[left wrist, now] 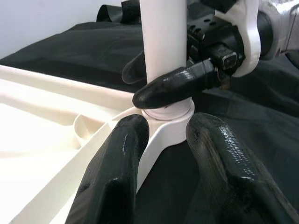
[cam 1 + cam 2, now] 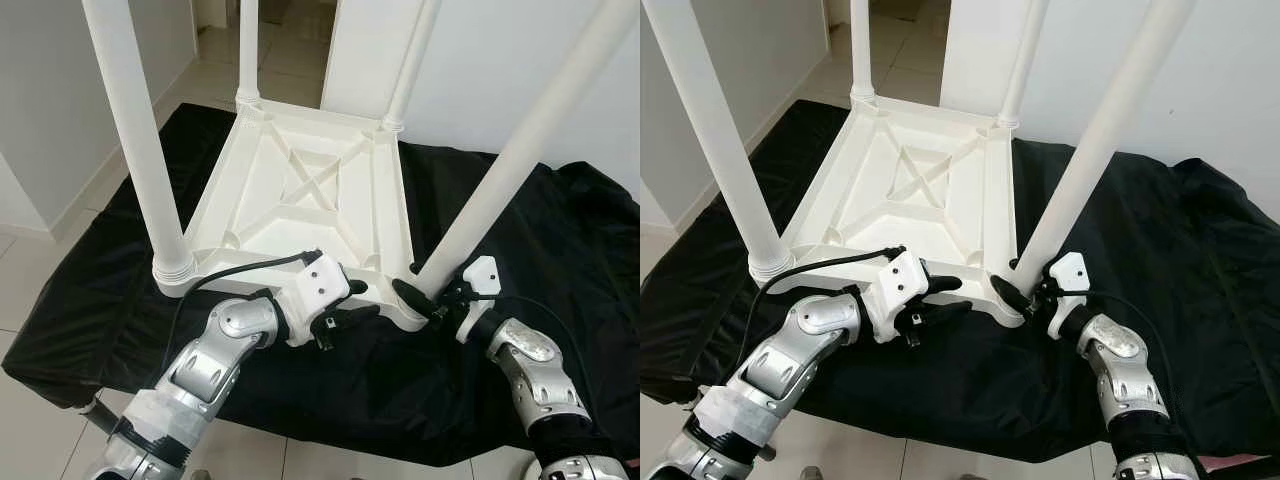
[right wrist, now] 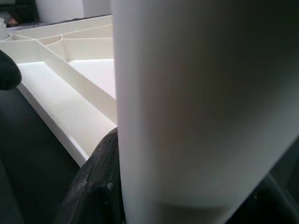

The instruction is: Building children table

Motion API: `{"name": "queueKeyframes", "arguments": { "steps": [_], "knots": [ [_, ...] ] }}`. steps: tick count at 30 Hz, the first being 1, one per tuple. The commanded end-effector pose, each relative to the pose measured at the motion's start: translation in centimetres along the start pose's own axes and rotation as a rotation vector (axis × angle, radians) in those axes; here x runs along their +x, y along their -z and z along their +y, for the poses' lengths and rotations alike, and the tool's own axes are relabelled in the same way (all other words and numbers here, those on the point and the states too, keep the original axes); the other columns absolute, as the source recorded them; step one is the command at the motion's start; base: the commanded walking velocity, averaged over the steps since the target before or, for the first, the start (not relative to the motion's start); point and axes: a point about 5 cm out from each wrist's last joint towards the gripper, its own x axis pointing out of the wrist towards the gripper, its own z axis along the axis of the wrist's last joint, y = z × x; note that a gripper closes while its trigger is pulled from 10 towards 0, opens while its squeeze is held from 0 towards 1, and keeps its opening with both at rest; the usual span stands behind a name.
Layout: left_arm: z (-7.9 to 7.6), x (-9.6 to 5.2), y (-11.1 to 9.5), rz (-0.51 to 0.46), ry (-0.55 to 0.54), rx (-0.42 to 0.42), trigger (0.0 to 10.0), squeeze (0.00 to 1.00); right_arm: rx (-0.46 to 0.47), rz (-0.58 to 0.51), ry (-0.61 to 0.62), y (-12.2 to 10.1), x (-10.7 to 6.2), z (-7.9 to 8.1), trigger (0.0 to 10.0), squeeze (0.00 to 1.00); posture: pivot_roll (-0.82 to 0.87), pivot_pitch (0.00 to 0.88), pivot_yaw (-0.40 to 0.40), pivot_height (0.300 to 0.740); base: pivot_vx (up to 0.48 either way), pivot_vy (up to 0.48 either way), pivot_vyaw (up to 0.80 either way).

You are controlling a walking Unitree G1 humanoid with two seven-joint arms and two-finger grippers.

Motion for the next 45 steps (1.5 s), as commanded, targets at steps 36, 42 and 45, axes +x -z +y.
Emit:
{"name": "queueKeyframes", "arguments": {
  "steps": [36, 42, 45],
  "knots": [
    [-1.1, 0.7, -0.1, -0.005, 0.069, -0.027, 10.0, 0.0, 0.248, 0.021, 0.676, -0.4, 3.3, 6.0, 10.0, 0.0, -0.08, 0.0, -0.102, 0.74, 0.0, 0.0, 0.0],
    [-0.9, 0.7, -0.1, -0.006, 0.065, -0.025, 10.0, 0.0, 0.253, -0.013, 0.656, -0.8, 3.1, 5.9, 10.0, 1.0, -0.07, 0.0, -0.103, 0.74, 0.0, 0.0, 0.0],
    [-1.0, 0.7, -0.1, -0.005, 0.065, -0.024, 10.0, 0.0, 0.238, -0.03, 0.633, -1.1, 2.9, 6.0, 10.0, 1.0, -0.07, 0.0, -0.103, 0.74, 0.0, 0.0, 0.0]
  ]
}}
